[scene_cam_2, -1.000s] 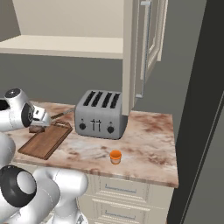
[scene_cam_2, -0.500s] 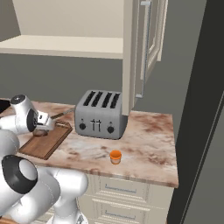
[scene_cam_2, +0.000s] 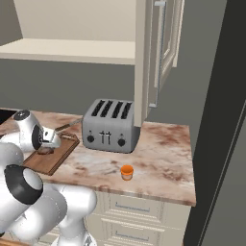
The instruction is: Pick the bread, place it on the cutting board, pick the jam, place it on the counter, and close the cabinet.
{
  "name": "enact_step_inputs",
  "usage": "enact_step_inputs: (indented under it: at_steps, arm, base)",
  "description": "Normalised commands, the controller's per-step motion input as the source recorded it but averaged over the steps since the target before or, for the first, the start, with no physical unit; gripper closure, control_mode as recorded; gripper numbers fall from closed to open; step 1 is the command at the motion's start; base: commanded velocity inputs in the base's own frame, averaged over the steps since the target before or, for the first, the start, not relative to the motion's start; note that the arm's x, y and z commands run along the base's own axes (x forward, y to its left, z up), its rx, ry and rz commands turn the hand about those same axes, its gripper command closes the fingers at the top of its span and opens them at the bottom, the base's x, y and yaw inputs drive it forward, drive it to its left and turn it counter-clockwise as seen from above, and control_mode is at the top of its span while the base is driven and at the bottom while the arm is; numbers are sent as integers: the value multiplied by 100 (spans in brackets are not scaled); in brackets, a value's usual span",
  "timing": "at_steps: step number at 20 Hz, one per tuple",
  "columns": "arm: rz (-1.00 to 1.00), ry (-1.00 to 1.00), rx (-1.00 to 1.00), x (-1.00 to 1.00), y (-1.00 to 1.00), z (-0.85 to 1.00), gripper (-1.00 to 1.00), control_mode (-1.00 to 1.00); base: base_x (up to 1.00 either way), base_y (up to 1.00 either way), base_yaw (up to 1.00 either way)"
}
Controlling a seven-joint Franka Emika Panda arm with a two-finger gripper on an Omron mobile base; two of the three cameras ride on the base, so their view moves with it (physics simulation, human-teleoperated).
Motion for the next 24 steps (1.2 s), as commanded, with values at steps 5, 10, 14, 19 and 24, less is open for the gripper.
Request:
enact_step_inputs:
  at_steps: [5,10,14,19,24]
  arm:
    - [0,0,0,0,2,-27,100,-100]
    - [0,0,0,1,2,-27,100,-100]
    - [0,0,0,0,6,-23,100,-100]
    - [0,0,0,0,1,-11,-100,-100]
    - [0,0,0,0,1,0,-100,-100]
  base:
    - [0,0,0]
    - [0,0,0]
    - [0,0,0]
    - [0,0,0]
    - [0,0,0]
